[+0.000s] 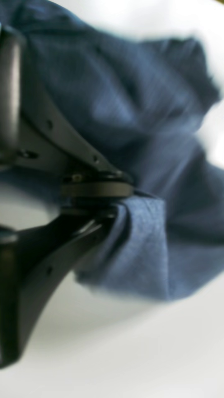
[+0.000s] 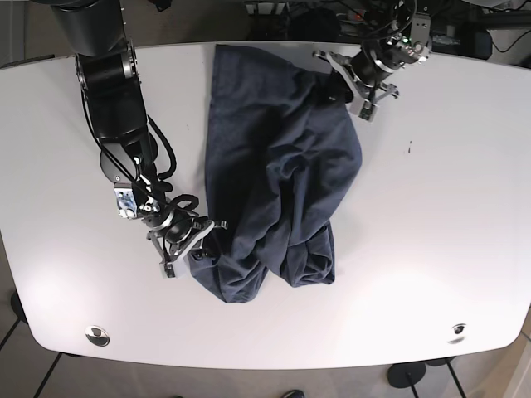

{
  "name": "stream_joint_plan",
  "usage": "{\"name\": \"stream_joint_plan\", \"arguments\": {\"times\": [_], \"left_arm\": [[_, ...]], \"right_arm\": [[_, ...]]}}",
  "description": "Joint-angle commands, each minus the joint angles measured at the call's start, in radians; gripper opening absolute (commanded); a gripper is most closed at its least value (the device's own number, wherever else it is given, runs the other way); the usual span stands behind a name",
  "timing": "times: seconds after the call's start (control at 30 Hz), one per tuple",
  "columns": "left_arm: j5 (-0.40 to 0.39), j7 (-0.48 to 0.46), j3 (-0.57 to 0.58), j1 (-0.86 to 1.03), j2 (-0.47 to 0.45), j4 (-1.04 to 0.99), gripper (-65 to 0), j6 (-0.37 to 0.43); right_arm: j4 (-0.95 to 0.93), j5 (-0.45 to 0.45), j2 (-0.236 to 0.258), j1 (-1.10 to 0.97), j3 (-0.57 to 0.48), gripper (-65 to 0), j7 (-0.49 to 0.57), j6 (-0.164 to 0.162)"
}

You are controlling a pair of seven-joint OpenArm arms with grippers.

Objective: Fold the T-shirt properly
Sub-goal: 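Lift and stretch the blue-grey shirt between both grippers, then lay the blue-grey shirt flat on the table with both grippers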

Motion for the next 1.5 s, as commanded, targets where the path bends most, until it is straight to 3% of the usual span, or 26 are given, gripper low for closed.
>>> {"name": "stream_joint_plan", "arguments": {"times": [0.03, 0.1, 0.17, 0.27, 0.37, 0.43, 0.53, 0.63, 0.8, 0.93, 1.0, 1.07, 1.13, 1.23, 1.33, 1.5], "left_arm": [[-0.020, -0.028, -0.036, -0.003, -0.003, 0.095, -63.3, -0.059], [-0.022, -0.025, -0.102, -0.007, 0.001, 0.133, -63.3, -0.119], [-0.025, -0.025, -0.164, -0.043, 0.005, 0.141, -63.3, -0.179], [-0.124, -0.014, -0.308, -0.151, -0.009, 0.138, -63.3, -0.208], [-0.218, 0.135, -0.396, -0.333, -0.077, 0.133, -63.1, -0.208], [-0.240, 0.245, -0.426, -0.481, -0.091, 0.131, -62.9, -0.208], [-0.192, 0.349, -0.422, -0.718, -0.092, 0.110, -62.8, -0.217], [-0.121, 0.394, -0.334, -0.986, -0.124, 0.001, -62.6, -0.252], [-0.097, 0.397, -0.276, -1.413, -0.152, -0.298, -62.6, -0.257], [-0.100, 0.403, -0.280, -1.543, -0.152, -0.375, -62.6, -0.254], [-0.105, 0.403, -0.282, -1.535, -0.170, -0.376, -62.6, -0.257], [-0.106, 0.417, -0.282, -1.394, -0.170, -0.329, -62.6, -0.259], [-0.106, 0.469, -0.285, -1.255, -0.166, -0.240, -62.6, -0.259], [-0.108, 0.471, -0.311, -1.003, -0.164, -0.136, -62.6, -0.262], [-0.108, 0.471, -0.379, -0.778, -0.120, -0.074, -62.6, -0.304], [-0.106, 0.471, -0.475, -0.507, -0.077, -0.028, -62.6, -0.304]], "right_arm": [[0.103, 0.007, 0.031, 0.041, 0.007, -62.9, 0.001, -0.047], [0.192, 0.007, 0.049, 0.057, 0.012, -62.9, -0.020, -0.089], [0.250, 0.007, 0.065, 0.089, 0.023, -62.9, -0.053, -0.110], [0.353, 0.007, 0.099, 0.164, 0.103, -62.9, -0.132, -0.112], [0.378, 0.007, 0.108, 0.256, 0.132, -62.9, -0.177, -0.106], [0.393, 0.007, 0.126, 0.316, 0.133, -62.9, -0.194, -0.106], [0.391, 0.007, 0.131, 0.413, 0.132, -62.9, -0.200, -0.106], [0.341, 0.007, 0.132, 0.526, 0.132, -62.9, -0.200, -0.104], [0.301, 0.007, 0.138, 0.709, 0.132, -62.9, -0.200, -0.103], [0.361, 0.017, 0.203, 0.746, 0.133, -62.9, -0.229, -0.107], [0.407, 0.015, 0.230, 0.706, 0.135, -62.9, -0.275, -0.107], [0.494, 0.017, 0.266, 0.560, 0.155, -62.9, -0.280, -0.109], [0.556, 0.017, 0.275, 0.359, 0.267, -62.9, -0.281, -0.107], [0.657, 0.017, 0.269, 0.078, 0.366, -62.9, -0.281, -0.110], [0.749, 0.015, 0.189, -0.213, 0.506, -62.9, -0.281, -0.104], [0.798, 0.013, 0.102, -0.535, 0.541, -62.9, -0.275, -0.104]]}}
